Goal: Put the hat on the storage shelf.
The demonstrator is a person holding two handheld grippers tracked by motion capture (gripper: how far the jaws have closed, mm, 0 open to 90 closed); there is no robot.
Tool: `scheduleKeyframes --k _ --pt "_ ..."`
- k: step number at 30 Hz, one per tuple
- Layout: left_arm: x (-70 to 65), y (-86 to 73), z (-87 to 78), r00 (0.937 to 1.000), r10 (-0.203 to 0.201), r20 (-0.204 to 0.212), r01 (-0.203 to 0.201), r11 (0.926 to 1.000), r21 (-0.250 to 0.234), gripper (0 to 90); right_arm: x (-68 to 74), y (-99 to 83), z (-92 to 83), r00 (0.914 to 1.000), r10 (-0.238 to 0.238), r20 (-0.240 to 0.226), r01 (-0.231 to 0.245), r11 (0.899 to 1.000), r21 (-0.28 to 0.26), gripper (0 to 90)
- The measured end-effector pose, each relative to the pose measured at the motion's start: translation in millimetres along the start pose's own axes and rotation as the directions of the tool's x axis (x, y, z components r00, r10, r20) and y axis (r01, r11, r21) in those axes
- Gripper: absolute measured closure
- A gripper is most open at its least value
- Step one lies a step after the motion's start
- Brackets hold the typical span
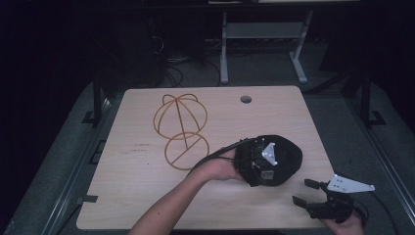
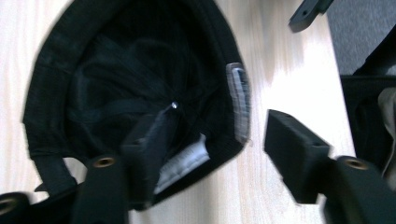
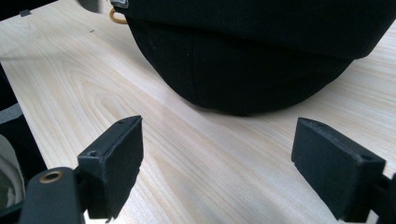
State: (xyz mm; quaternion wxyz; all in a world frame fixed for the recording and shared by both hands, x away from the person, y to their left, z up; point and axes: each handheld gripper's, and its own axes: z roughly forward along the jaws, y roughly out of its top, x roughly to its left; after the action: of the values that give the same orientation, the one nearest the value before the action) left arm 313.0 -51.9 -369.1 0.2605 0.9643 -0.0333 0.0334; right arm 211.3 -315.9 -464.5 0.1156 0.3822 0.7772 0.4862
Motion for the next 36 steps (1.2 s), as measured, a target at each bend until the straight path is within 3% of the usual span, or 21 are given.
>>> scheduleKeyframes --k 3,9,17,19,24,30,31,35,36 --pt "5.3 -0.1 7.4 0.9991 -0.01 0.042 0.009 0.9996 0.026 50.7 -1.8 -0.9 1.3 1.0 0.002 -0.008 -0.002 1.0 0.007 16.1" --pt "4.3 5.5 9.4 0.9973 -0.002 0.074 0.001 0.9997 0.022 66.4 -3.9 -2.3 5.4 0.9992 0.021 -0.033 -0.021 1.0 0.023 15.7" --pt "6.9 14.0 -2.4 0.9951 -0.021 0.097 0.026 0.9982 -0.054 80.1 -2.5 -1.8 6.1 0.9995 0.017 -0.028 -0.017 1.0 -0.001 15.2" --pt "9.9 15.5 -11.2 0.9928 -0.048 0.11 0.059 0.9933 -0.1 80.6 -1.8 -0.9 6.0 0.9997 0.01 -0.024 -0.01 1.0 -0.011 15.2" --pt "14.7 14.6 -30.3 0.9905 -0.074 0.116 0.093 0.9814 -0.168 81.4 1.6 2.7 4.9 0.9995 0.004 -0.03 -0.006 0.999 -0.045 16.3" --pt "19.5 9.2 -47.6 0.9852 -0.114 0.128 0.143 0.9581 -0.248 81.6 6.7 8.3 6.5 0.9994 -0.011 -0.034 0.008 0.997 -0.072 17.7" --pt "19.5 9.2 -47.6 0.9852 -0.114 0.128 0.143 0.9581 -0.248 81.6 6.7 8.3 6.5 0.9994 -0.011 -0.034 0.008 0.997 -0.072 17.7" --pt "21.6 7.6 -55.8 0.9831 -0.128 0.131 0.16 0.946 -0.282 81.6 10.3 16.6 4.7 0.9994 -0.018 -0.029 0.015 0.994 -0.107 17.4" --pt "22.0 7.0 -58.7 0.9813 -0.135 0.137 0.171 0.9388 -0.299 81.6 10.6 17.6 4.7 0.9994 -0.018 -0.03 0.015 0.994 -0.11 17.5"
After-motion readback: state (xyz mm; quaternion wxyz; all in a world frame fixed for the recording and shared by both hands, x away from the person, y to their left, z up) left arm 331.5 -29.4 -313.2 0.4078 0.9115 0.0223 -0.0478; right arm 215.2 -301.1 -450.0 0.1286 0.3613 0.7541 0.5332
